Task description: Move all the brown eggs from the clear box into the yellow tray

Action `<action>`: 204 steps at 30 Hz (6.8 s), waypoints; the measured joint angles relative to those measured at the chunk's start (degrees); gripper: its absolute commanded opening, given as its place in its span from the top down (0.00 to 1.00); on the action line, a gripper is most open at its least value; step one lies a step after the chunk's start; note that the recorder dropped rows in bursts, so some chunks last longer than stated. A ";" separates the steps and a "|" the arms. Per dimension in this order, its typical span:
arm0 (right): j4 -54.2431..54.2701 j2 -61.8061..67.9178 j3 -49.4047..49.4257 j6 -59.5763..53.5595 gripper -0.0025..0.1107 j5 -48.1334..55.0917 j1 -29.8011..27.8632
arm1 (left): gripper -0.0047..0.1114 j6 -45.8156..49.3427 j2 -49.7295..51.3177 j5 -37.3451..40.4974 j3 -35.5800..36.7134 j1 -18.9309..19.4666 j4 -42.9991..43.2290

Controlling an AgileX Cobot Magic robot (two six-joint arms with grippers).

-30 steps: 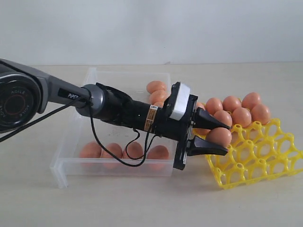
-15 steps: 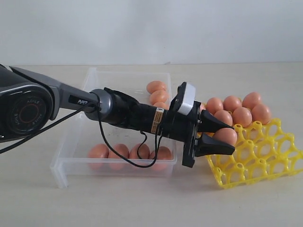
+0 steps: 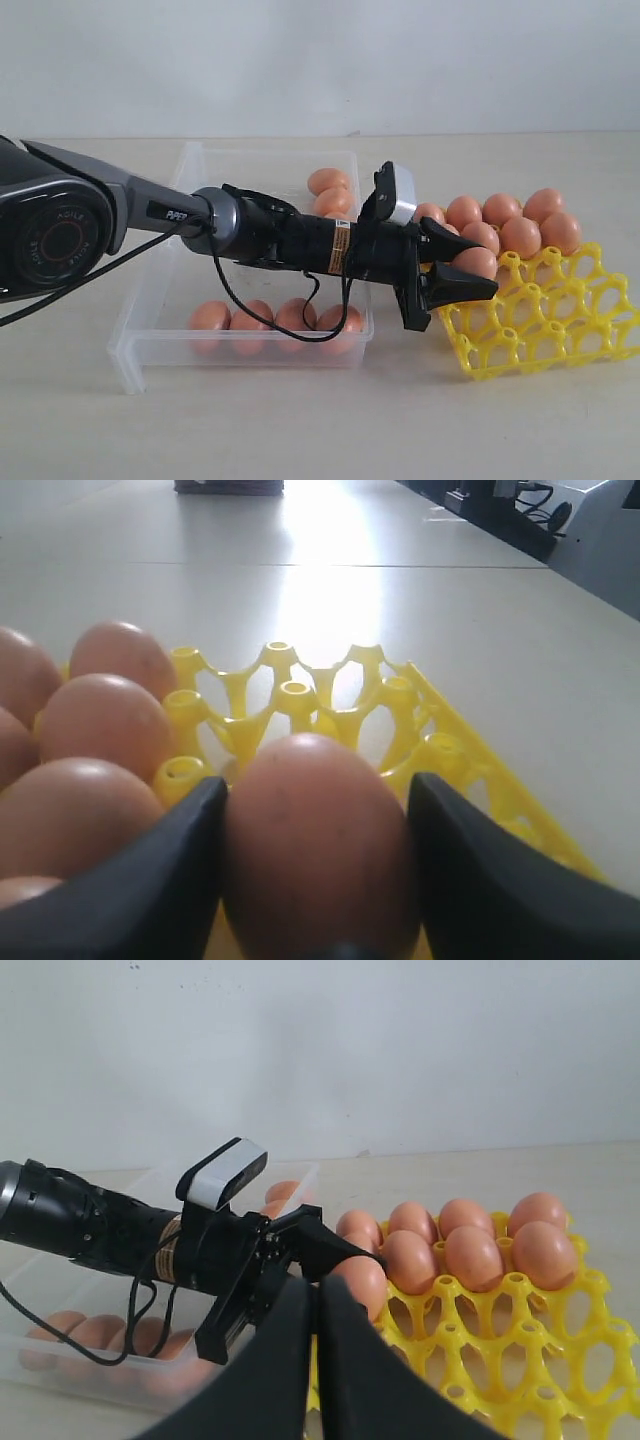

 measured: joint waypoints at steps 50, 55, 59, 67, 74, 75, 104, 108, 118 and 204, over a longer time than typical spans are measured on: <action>0.00 0.00 0.00 0.00 0.98 0.00 0.00 | 0.58 31.89 -54.86 26.07 40.16 23.89 -39.55; 0.00 0.00 0.00 0.00 0.98 0.00 0.00 | 0.82 32.59 -67.01 20.32 51.18 29.80 -40.45; 0.00 0.00 0.00 0.00 0.98 0.00 0.00 | 0.93 34.74 -73.87 17.27 56.94 33.41 -49.59; 0.00 0.00 0.00 0.00 0.98 0.00 0.00 | 0.93 56.54 -82.35 1.99 74.00 37.33 -78.67; 0.00 0.00 0.00 0.00 0.98 0.00 0.00 | 0.93 55.43 -85.56 -7.67 89.23 37.46 -92.15; 0.00 0.00 0.00 0.00 0.98 0.00 0.00 | 0.93 54.91 -85.67 -7.97 91.02 37.46 -91.96; 0.00 0.00 0.00 0.00 0.98 0.00 0.00 | 0.93 36.61 -85.56 2.69 94.67 37.46 -22.18; 0.00 0.00 0.00 0.00 0.98 0.00 0.00 | 0.93 38.17 -88.36 4.55 94.67 37.46 -30.23; 0.00 0.00 0.00 0.00 0.98 0.00 0.00 | 0.93 21.04 -128.46 49.37 94.77 37.46 -52.77; -5.66 136.73 -124.34 16.47 0.51 61.17 10.64 | 0.93 21.04 -146.33 68.04 94.77 37.03 -53.94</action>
